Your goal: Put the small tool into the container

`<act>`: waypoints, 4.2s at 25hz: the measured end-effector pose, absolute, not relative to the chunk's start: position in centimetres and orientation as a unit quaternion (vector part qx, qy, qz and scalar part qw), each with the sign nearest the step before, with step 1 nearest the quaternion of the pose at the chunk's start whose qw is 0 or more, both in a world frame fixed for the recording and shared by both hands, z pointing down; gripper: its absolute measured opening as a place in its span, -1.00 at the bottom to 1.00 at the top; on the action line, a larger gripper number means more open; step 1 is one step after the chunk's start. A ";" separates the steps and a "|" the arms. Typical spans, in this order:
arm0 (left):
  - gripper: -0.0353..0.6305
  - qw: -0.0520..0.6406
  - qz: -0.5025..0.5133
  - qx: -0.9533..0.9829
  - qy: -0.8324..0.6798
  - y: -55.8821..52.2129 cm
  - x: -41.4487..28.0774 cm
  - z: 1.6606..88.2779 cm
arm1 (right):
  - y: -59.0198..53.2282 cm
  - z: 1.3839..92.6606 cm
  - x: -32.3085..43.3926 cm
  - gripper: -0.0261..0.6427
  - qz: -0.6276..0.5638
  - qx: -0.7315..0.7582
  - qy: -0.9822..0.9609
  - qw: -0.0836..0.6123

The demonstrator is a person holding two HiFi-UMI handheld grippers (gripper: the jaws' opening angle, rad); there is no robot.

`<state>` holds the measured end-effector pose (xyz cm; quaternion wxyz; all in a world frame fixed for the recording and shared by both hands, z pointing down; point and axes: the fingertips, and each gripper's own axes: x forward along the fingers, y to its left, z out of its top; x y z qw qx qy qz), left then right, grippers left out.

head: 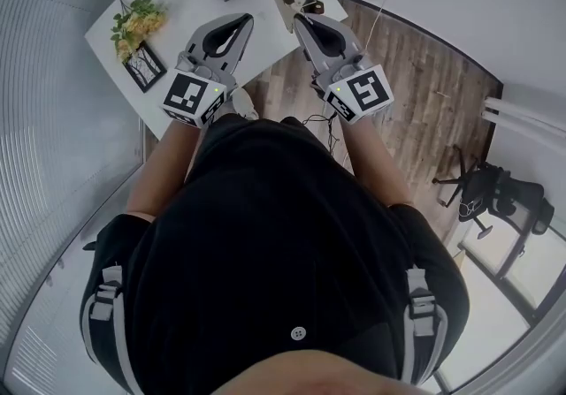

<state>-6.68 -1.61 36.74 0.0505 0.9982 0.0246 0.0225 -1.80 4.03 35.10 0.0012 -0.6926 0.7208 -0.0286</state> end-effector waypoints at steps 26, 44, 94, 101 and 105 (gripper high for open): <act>-0.87 0.066 0.047 0.990 -0.113 -10.6 -2.2 38.8 | -7.2 37.3 5.4 -0.89 -0.047 -0.593 0.804 -0.001; -0.87 0.055 0.058 0.947 -0.312 -13.3 4.3 41.2 | -15.2 43.8 13.0 -0.89 -0.082 -0.407 0.908 -0.059; -0.87 0.096 0.086 0.936 -0.328 -21.4 6.2 51.8 | -19.2 67.5 10.4 -0.89 -0.196 -0.202 0.851 -0.444; -0.87 0.111 0.106 0.932 -0.328 -21.4 5.7 53.4 | -19.0 69.9 10.1 -0.89 -0.200 -0.162 0.836 -0.485; -0.87 0.111 0.094 0.933 -0.330 -21.8 5.8 53.3 | -18.9 71.1 9.8 -0.89 -0.210 -0.143 0.828 -0.500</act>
